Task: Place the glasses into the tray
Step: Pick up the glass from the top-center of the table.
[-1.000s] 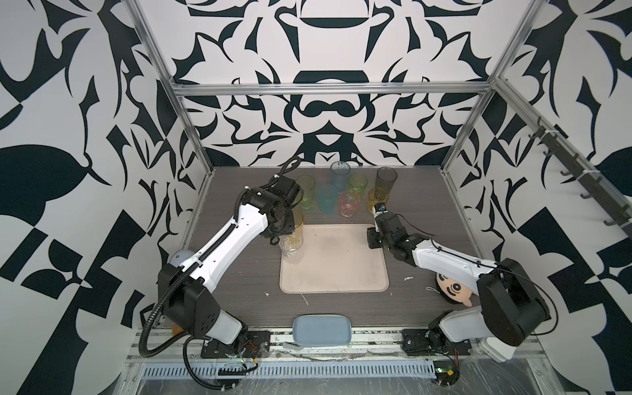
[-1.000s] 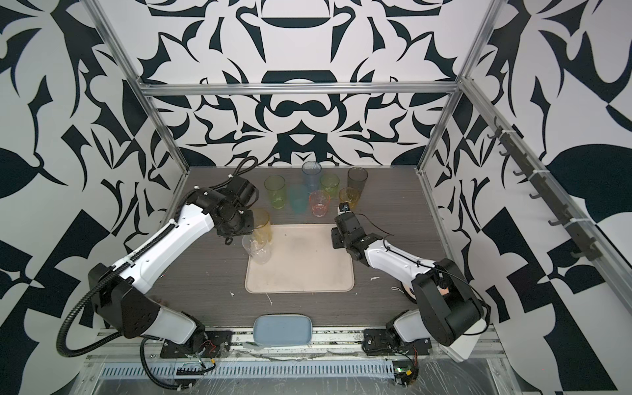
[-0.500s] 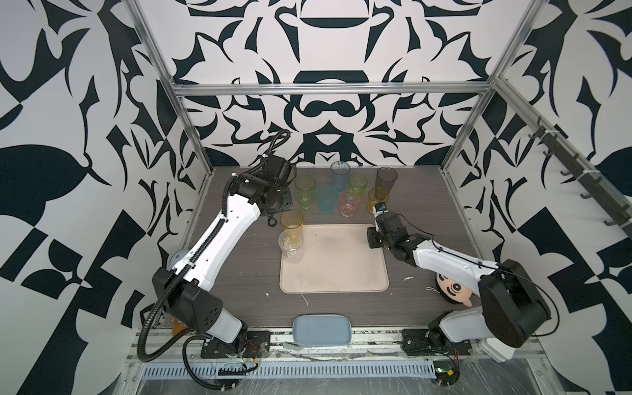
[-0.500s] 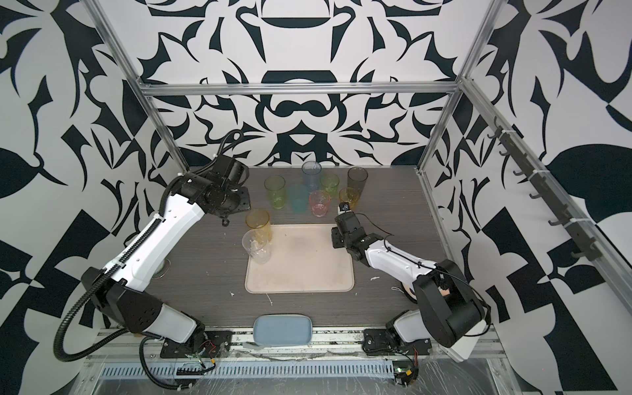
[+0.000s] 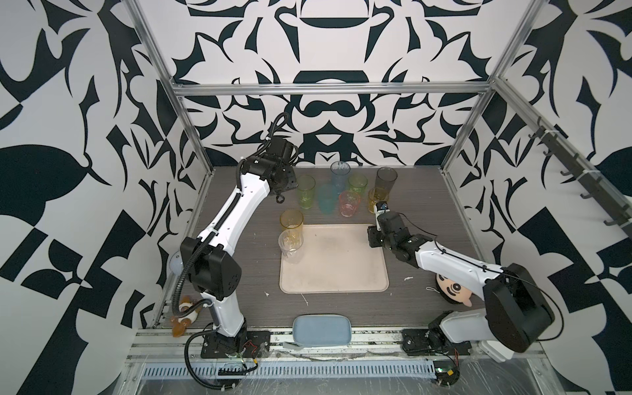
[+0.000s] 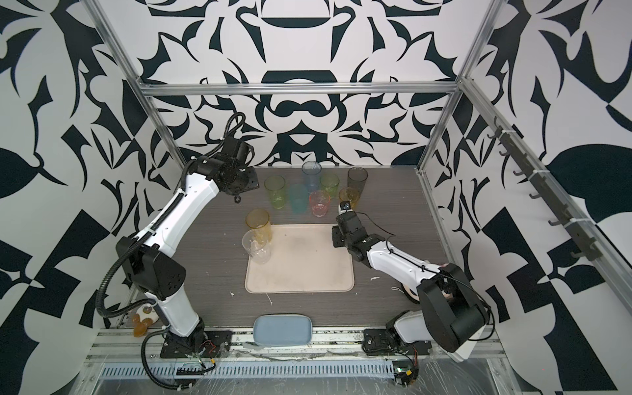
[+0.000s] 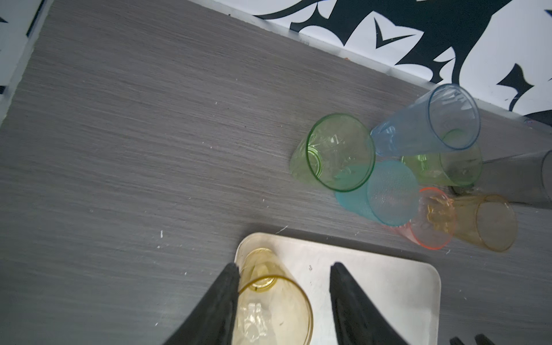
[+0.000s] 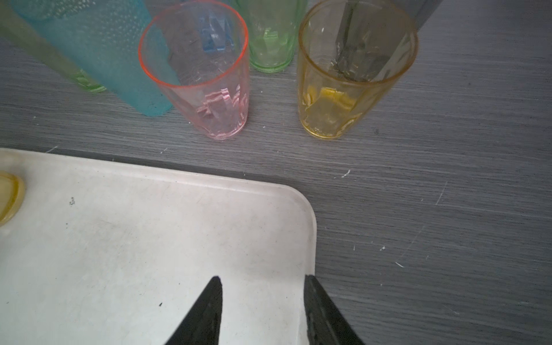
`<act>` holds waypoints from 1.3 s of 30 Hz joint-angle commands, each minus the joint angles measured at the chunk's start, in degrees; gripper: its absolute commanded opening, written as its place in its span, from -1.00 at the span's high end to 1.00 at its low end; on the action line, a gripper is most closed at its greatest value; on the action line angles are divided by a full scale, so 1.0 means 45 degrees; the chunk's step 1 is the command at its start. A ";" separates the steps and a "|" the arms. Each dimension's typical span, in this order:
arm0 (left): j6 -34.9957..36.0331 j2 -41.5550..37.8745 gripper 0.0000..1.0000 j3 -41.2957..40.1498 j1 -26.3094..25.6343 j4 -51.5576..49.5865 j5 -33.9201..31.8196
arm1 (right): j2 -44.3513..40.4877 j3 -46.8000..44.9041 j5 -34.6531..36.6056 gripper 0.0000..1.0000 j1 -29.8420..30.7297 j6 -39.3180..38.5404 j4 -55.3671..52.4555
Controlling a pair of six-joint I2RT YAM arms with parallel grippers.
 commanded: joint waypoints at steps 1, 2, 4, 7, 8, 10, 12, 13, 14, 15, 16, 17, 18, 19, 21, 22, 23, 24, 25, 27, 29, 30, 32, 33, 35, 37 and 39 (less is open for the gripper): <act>-0.0032 0.0549 -0.06 0.0729 0.0121 0.0006 0.0196 | -0.0589 -0.0142 0.0123 0.02 0.0024 -0.0038 0.0471; -0.0033 0.0687 -0.06 0.0880 0.0129 0.0023 0.0205 | -0.0632 -0.0148 0.0121 0.02 0.0029 -0.0040 0.0483; -0.0065 0.1023 -0.06 0.1136 0.0157 0.0105 0.0201 | -0.0699 -0.0188 0.0163 0.02 0.0036 -0.0058 0.0493; -0.0124 0.1370 -0.07 0.1330 0.0178 0.0403 0.0159 | -0.0740 -0.0206 0.0170 0.02 0.0030 -0.0055 0.0482; -0.0124 0.1482 -0.07 0.1435 0.0181 0.0469 0.0140 | -0.0739 -0.0211 0.0170 0.02 0.0021 -0.0063 0.0498; -0.0163 0.1760 -0.07 0.1650 0.0174 0.0557 0.0077 | -0.0741 -0.0207 0.0172 0.02 0.0027 -0.0052 0.0493; -0.0164 0.2033 -0.07 0.1833 0.0188 0.0611 0.0052 | -0.0741 -0.0211 0.0165 0.02 0.0023 -0.0070 0.0492; -0.0164 0.2184 -0.07 0.1927 0.0181 0.0630 0.0051 | -0.0740 -0.0207 0.0181 0.02 0.0034 -0.0059 0.0493; -0.0164 0.2316 -0.07 0.2027 0.0208 0.0632 0.0060 | -0.0744 -0.0212 0.0171 0.02 0.0025 -0.0063 0.0493; -0.0159 0.2463 -0.07 0.2110 0.0207 0.0632 0.0050 | -0.0741 -0.0210 0.0191 0.02 0.0033 -0.0069 0.0492; -0.0161 0.2610 -0.07 0.2188 0.0219 0.0636 0.0075 | -0.0755 -0.0207 0.0192 0.02 0.0016 -0.0058 0.0493; -0.0164 0.2751 -0.07 0.2263 0.0220 0.0642 0.0079 | -0.0756 -0.0221 0.0183 0.02 0.0032 -0.0072 0.0495; -0.0164 0.2862 -0.07 0.2323 0.0229 0.0640 0.0107 | -0.0743 -0.0211 0.0192 0.02 0.0035 -0.0086 0.0493; -0.0182 0.2977 -0.07 0.2375 0.0250 0.0662 0.0106 | -0.0762 -0.0225 0.0182 0.02 0.0037 -0.0082 0.0493; -0.0191 0.3189 -0.07 0.2440 0.0296 0.0715 0.0174 | -0.0745 -0.0207 0.0180 0.02 0.0019 -0.0073 0.0493; -0.0202 0.3316 -0.07 0.2479 0.0317 0.0728 0.0205 | -0.0747 -0.0217 0.0173 0.02 0.0022 -0.0071 0.0515; -0.0239 0.3409 -0.07 0.2513 0.0366 0.0724 0.0296 | -0.0743 -0.0217 0.0170 0.02 0.0033 -0.0078 0.0524; -0.0275 0.3496 -0.07 0.2519 0.0410 0.0739 0.0369 | -0.0741 -0.0209 0.0173 0.02 0.0036 -0.0069 0.0513; -0.0312 0.3585 -0.07 0.2543 0.0427 0.0753 0.0459 | -0.0740 -0.0214 0.0171 0.02 0.0036 -0.0074 0.0514; -0.0377 0.3775 -0.07 0.2577 0.0498 0.0796 0.0648 | -0.0742 -0.0217 0.0141 0.02 0.0036 -0.0058 0.0498; -0.0415 0.3966 -0.07 0.2640 0.0548 0.0826 0.0847 | -0.0722 -0.0207 0.0128 0.02 0.0034 -0.0060 0.0532; -0.0427 0.4062 -0.07 0.2674 0.0564 0.0835 0.0912 | -0.0722 -0.0202 0.0123 0.02 0.0025 -0.0068 0.0532; -0.0452 0.4284 -0.07 0.2792 0.0590 0.0809 0.1088 | -0.0728 -0.0192 0.0129 0.02 0.0034 -0.0073 0.0532; -0.0474 0.4383 -0.07 0.2857 0.0616 0.0798 0.1157 | -0.0703 -0.0198 0.0123 0.02 0.0023 -0.0069 0.0532; -0.0513 0.4594 -0.07 0.2952 0.0624 0.0777 0.1294 | -0.0710 -0.0194 0.0112 0.02 0.0008 -0.0068 0.0532; -0.0524 0.4768 -0.06 0.3043 0.0623 0.0757 0.1423 | -0.0701 -0.0197 0.0109 0.02 0.0020 -0.0066 0.0527; -0.0535 0.4924 -0.04 0.3107 0.0639 0.0743 0.1472 | -0.0682 -0.0188 0.0107 0.02 0.0033 -0.0065 0.0532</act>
